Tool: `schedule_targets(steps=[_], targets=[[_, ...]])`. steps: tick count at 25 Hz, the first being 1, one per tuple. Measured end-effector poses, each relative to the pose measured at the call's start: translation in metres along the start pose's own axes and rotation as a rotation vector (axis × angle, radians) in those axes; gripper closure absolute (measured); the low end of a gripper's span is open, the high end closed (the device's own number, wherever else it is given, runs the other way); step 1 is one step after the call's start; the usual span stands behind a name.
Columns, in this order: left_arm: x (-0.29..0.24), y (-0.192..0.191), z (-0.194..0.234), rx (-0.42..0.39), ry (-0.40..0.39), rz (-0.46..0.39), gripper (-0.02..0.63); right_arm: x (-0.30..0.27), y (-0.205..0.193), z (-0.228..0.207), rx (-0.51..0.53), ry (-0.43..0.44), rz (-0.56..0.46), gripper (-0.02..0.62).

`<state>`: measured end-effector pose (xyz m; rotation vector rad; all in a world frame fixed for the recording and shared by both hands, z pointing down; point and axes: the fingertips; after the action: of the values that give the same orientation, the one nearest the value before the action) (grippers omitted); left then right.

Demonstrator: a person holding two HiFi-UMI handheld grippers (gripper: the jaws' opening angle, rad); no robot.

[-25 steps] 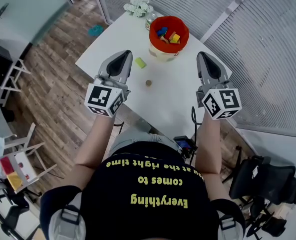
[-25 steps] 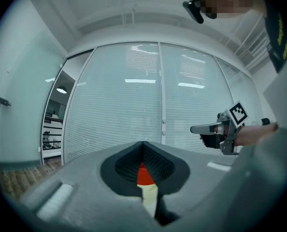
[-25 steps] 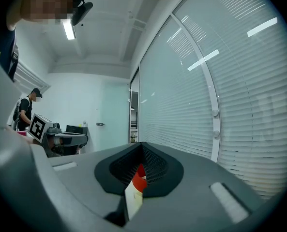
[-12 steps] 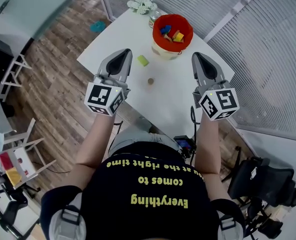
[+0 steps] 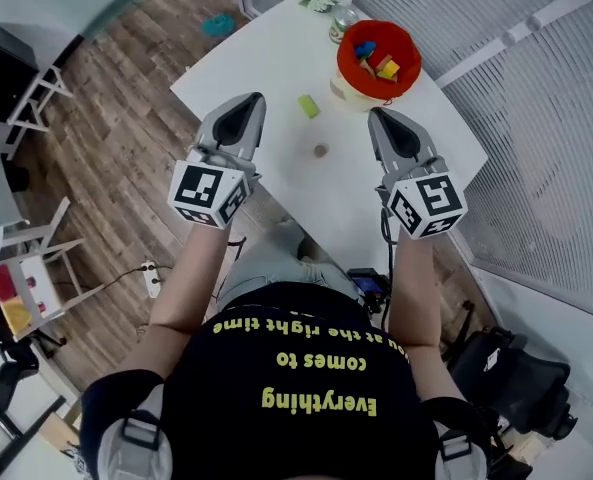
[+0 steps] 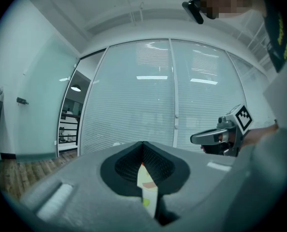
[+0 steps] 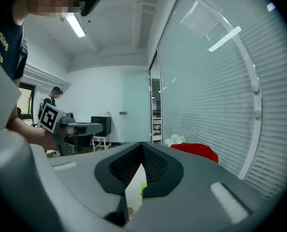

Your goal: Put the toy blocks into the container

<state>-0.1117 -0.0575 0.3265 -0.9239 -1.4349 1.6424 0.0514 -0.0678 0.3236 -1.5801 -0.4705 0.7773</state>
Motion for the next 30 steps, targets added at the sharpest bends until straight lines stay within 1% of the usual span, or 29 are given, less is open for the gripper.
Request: schedule_targets(steps=[8, 9, 11, 13, 19, 25, 30], targets=[[0.017, -0.019, 0.017, 0.035, 0.062, 0.022, 0.606, -0.032, -0.050, 0.028, -0.023, 0.109, 0.126, 0.588], [0.018, -0.021, 0.018, 0.038, 0.066, 0.023, 0.606, -0.035, -0.059, 0.030, -0.022, 0.121, 0.151, 0.586], [0.019, -0.025, 0.020, 0.042, 0.073, 0.027, 0.606, -0.042, -0.078, 0.034, -0.024, 0.147, 0.209, 0.561], [0.020, -0.029, 0.022, 0.047, 0.081, 0.033, 0.606, -0.047, -0.096, 0.037, -0.022, 0.169, 0.263, 0.558], [0.023, -0.042, 0.034, 0.067, 0.114, 0.052, 0.606, -0.060, -0.139, 0.047, 0.021, 0.216, 0.402, 0.553], [0.017, -0.048, 0.042, 0.070, 0.123, 0.057, 0.606, -0.068, -0.165, 0.052, 0.039, 0.245, 0.490, 0.497], [0.016, -0.056, 0.043, 0.086, 0.133, 0.067, 0.606, -0.069, -0.195, 0.055, 0.086, 0.262, 0.591, 0.470]])
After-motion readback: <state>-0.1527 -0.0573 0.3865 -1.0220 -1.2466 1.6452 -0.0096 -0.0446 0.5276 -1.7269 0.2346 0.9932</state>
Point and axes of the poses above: the fingertips, and each gripper's own axes: x backward along the fingers, z to its left, y out of its top, and after that the axes turned 1 degree about y, right-handed
